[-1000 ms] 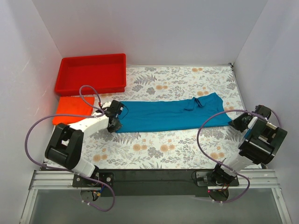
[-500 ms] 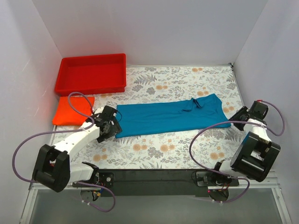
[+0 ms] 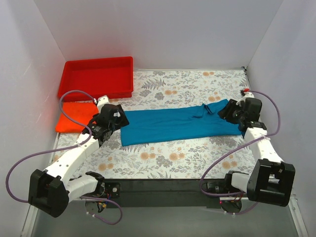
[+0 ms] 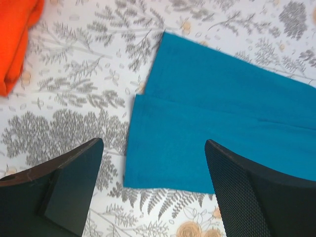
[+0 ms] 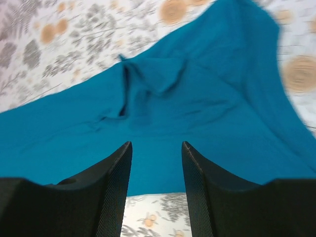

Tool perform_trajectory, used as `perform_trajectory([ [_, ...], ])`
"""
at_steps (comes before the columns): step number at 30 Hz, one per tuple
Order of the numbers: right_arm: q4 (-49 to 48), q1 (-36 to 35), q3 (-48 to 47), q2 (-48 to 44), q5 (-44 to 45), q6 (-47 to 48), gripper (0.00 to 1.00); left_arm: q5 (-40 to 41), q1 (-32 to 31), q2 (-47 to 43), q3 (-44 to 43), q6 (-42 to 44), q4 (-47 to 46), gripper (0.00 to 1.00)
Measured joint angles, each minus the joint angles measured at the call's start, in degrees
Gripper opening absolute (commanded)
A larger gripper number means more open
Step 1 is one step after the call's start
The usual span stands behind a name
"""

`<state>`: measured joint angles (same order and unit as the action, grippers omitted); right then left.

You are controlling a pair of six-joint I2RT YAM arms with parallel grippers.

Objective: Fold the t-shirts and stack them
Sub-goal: Fold the tshirt

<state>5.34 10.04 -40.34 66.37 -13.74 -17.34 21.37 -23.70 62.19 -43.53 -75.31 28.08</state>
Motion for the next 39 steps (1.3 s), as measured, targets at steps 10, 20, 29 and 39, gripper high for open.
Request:
perform_trajectory([
  [10, -11.5, -12.7, 3.8, 10.1, -1.3, -13.0, 0.51, 2.7, 0.0, 0.2, 4.8, 6.6, -11.3, 0.83],
  [20, -19.4, -15.0, 3.8, 19.9, 2.6, -22.8, 0.50, 3.3, 0.0, -0.8, 5.2, 7.4, -13.6, 0.84],
  [29, -21.9, -15.1, 1.6, 25.0, 3.5, -25.2, 0.47, 2.8, 0.0, -0.8, 5.2, 7.6, -13.6, 0.83],
  [39, -23.3, -15.5, -0.2, 26.2, 3.1, -25.9, 0.43, 2.0, 0.0, -0.5, 5.2, 7.6, -13.6, 0.83],
])
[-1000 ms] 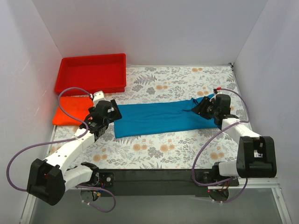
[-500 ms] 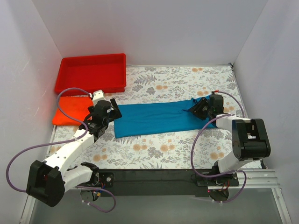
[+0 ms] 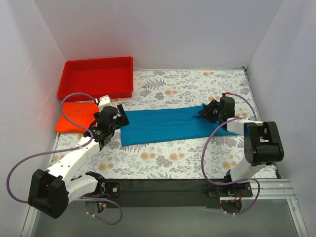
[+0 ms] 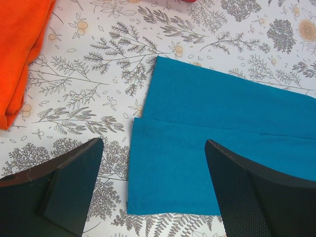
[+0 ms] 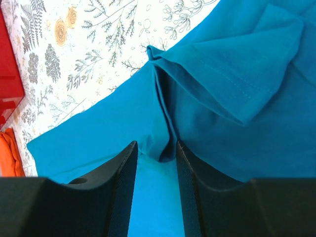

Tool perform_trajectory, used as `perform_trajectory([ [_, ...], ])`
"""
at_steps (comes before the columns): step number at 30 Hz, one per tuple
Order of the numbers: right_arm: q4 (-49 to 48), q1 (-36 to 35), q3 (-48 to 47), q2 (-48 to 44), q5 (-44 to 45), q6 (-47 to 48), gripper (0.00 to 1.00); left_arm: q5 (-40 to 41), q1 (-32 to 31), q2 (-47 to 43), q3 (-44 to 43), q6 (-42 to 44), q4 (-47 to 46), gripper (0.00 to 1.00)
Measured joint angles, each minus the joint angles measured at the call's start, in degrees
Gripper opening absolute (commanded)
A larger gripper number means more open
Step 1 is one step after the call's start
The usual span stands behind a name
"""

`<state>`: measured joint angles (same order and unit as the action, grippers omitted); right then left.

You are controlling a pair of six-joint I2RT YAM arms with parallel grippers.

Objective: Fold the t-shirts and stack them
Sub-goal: Fold the tshirt

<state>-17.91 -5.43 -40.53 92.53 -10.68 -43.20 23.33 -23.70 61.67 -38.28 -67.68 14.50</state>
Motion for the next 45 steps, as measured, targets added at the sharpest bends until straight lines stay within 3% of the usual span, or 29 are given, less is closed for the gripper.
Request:
perform_trajectory([
  [5, -0.3, 0.0, -0.5, 1.2, 0.0, 0.0, 0.34, 0.0, 0.0, 0.2, 0.0, 0.3, 0.0, 0.83],
  [8, -0.3, 0.0, -0.6, 1.2, 0.0, 0.1, 0.15, 0.0, 0.0, 0.2, 0.0, 0.4, 0.0, 0.83],
  [9, -0.3, 0.0, -0.6, 1.2, -0.1, 0.1, 0.03, 0.0, 0.0, 0.3, 0.0, 0.4, 0.0, 0.83],
  [10, -0.3, 0.0, -0.5, 1.2, -0.1, 0.2, 0.01, -0.1, 0.0, 0.3, 0.0, 0.4, 0.0, 0.83],
  [22, -0.3, -0.6, 7.0, -10.2, -0.2, -1.7, 0.02, -1.2, 0.0, 0.8, 0.0, 0.8, 0.0, 0.83],
  [35, 3.4, -1.9, 10.7, -13.4, -3.7, 2.8, 0.43, -5.1, 0.0, 2.3, 0.0, 0.8, 0.0, 0.83],
  [41, 5.8, 8.7, 7.5, -18.2, -8.8, 8.1, 0.40, -12.0, -1.1, 6.3, -1.3, -3.2, 0.4, 0.82],
  [45, 5.8, 17.8, 3.7, -15.6, -13.8, 11.3, 0.34, -13.9, -8.1, 11.9, -7.1, -7.9, 0.4, 0.79],
])
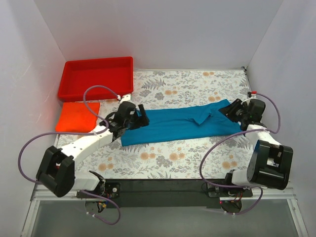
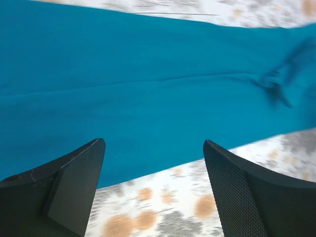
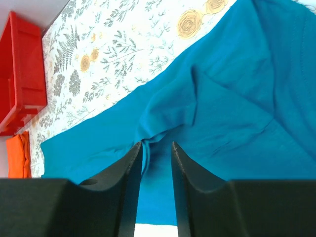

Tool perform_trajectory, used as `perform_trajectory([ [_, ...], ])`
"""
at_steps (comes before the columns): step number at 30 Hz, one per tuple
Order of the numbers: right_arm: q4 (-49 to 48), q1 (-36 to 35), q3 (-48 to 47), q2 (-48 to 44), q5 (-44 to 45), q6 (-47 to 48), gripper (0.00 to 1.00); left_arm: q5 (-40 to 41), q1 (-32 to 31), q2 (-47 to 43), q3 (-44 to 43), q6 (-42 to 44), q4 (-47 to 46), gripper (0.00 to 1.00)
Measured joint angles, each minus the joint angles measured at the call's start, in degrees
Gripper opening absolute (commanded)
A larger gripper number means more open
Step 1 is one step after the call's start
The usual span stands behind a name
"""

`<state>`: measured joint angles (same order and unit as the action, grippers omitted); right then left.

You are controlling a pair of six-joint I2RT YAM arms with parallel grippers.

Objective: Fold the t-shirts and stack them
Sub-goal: Fold the tshirt

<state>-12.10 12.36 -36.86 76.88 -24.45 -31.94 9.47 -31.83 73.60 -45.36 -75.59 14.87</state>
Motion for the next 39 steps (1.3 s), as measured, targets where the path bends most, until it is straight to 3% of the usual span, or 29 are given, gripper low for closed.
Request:
perform_trajectory([
  [6, -1.4, 3.3, -4.3, 11.0, -6.6, 1.7, 0.32, -3.7, -9.3, 14.9, -13.0, -7.0, -4.6, 0.70],
  [18, -6.6, 3.4, -5.6, 23.1, -13.2, -1.0, 0.31, -6.8, -15.9, 37.7, -30.2, -12.8, -9.6, 0.69],
  [30, -9.9, 3.3, -7.6, 27.6, -13.5, -2.6, 0.30, -7.7, -19.4, 47.5, -38.7, -13.2, -12.4, 0.60],
  [39, -10.9, 2.5, -8.4, 29.6, -13.7, -3.1, 0.25, -8.7, -20.2, 49.0, -40.5, -13.5, -13.4, 0.57],
])
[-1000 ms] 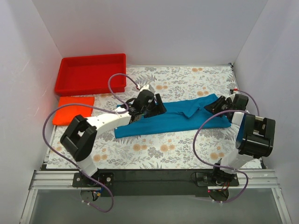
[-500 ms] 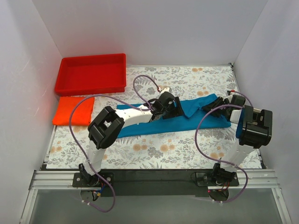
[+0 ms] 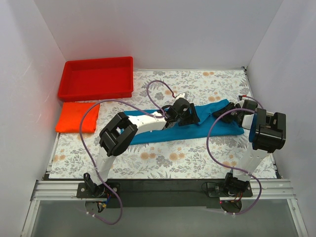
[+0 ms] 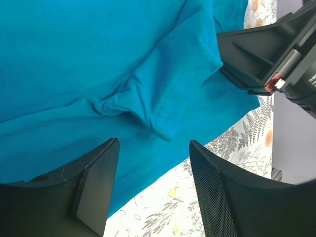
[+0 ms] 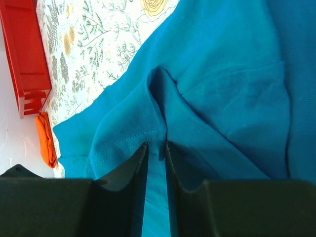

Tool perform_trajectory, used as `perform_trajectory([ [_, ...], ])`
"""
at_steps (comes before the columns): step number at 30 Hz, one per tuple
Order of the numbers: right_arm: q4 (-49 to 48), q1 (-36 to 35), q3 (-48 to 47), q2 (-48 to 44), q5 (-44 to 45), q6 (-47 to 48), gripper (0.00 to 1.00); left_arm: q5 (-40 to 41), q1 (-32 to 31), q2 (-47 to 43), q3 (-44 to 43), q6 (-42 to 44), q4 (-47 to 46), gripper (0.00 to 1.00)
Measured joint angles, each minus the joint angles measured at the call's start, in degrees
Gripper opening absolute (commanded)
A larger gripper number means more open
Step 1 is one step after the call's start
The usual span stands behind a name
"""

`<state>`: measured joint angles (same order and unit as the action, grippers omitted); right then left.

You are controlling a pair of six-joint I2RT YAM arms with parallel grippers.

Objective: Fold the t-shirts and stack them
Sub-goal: Fold the tshirt

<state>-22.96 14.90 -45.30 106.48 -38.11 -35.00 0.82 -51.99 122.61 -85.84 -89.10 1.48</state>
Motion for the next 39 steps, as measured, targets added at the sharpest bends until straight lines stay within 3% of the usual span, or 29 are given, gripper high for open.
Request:
perform_trajectory([
  [10, 0.0, -0.6, -0.4, 0.1, -0.3, -0.6, 0.14, -0.3, -0.6, 1.3, -1.4, -0.9, -0.7, 0.53],
  [14, 0.0, -0.6, -0.4, 0.1, -0.2, -0.6, 0.01, -0.4, -1.0, 2.4, -1.6, -1.4, -0.6, 0.53],
  [27, 0.0, -0.6, -0.4, 0.1, 0.5, -0.5, 0.01, -0.4, -1.3, 3.6, -2.9, -3.5, -3.1, 0.41],
  [32, 0.6, -0.5, -0.4, -0.4, 0.9, 0.2, 0.01, -0.2, -1.4, 5.2, -3.7, -4.4, -4.2, 0.27],
  [39, 7.6, -0.5, -3.0, -3.7, 4.3, 4.6, 0.01, 1.3, -1.4, 6.6, -3.4, -5.2, -4.1, 0.19],
])
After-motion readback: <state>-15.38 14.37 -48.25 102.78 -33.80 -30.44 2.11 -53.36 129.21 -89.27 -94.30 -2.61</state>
